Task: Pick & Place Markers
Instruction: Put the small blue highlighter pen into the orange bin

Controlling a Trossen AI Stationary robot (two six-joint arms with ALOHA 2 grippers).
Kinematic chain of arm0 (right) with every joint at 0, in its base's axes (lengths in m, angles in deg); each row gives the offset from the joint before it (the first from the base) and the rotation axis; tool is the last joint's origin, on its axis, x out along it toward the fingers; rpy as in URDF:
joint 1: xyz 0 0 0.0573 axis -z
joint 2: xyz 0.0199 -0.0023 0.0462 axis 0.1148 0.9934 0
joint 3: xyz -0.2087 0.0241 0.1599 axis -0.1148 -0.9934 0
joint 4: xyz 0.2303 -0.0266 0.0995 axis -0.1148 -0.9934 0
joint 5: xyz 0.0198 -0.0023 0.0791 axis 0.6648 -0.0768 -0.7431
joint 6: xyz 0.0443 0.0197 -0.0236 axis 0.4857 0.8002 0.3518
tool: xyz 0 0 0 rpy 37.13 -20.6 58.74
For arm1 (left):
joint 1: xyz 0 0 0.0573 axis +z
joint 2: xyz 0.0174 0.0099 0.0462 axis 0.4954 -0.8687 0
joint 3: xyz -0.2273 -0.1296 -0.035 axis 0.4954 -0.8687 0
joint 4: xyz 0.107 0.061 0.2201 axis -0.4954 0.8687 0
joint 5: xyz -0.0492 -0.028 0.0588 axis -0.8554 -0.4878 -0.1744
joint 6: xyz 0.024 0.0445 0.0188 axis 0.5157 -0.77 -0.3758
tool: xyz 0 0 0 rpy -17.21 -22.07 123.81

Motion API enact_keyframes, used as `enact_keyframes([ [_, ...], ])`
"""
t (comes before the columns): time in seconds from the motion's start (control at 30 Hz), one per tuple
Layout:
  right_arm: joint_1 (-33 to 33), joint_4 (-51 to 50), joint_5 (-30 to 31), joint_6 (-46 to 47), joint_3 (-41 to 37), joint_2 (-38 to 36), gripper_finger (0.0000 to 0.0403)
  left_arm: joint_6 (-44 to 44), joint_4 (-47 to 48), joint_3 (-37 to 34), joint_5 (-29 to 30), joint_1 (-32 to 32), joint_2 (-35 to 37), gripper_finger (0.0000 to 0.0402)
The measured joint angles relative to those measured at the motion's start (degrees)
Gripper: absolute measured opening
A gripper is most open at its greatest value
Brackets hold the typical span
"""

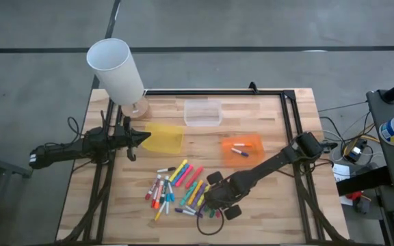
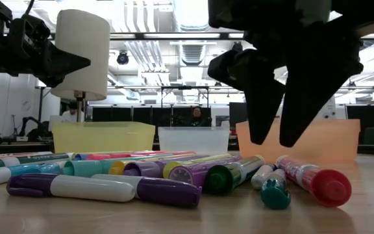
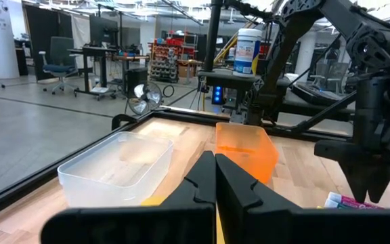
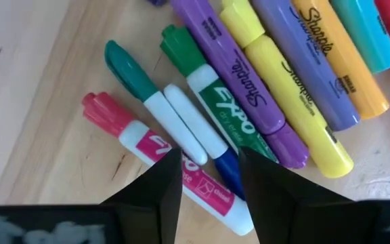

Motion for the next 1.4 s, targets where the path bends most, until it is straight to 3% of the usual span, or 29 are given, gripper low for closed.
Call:
enact_keyframes([
  [1.4,1.11,-1.66,0.41,-3.13,-2.89,2.38,0.0072,0.0,0.02,0.0,0.01,0.0,0.0,0.0],
])
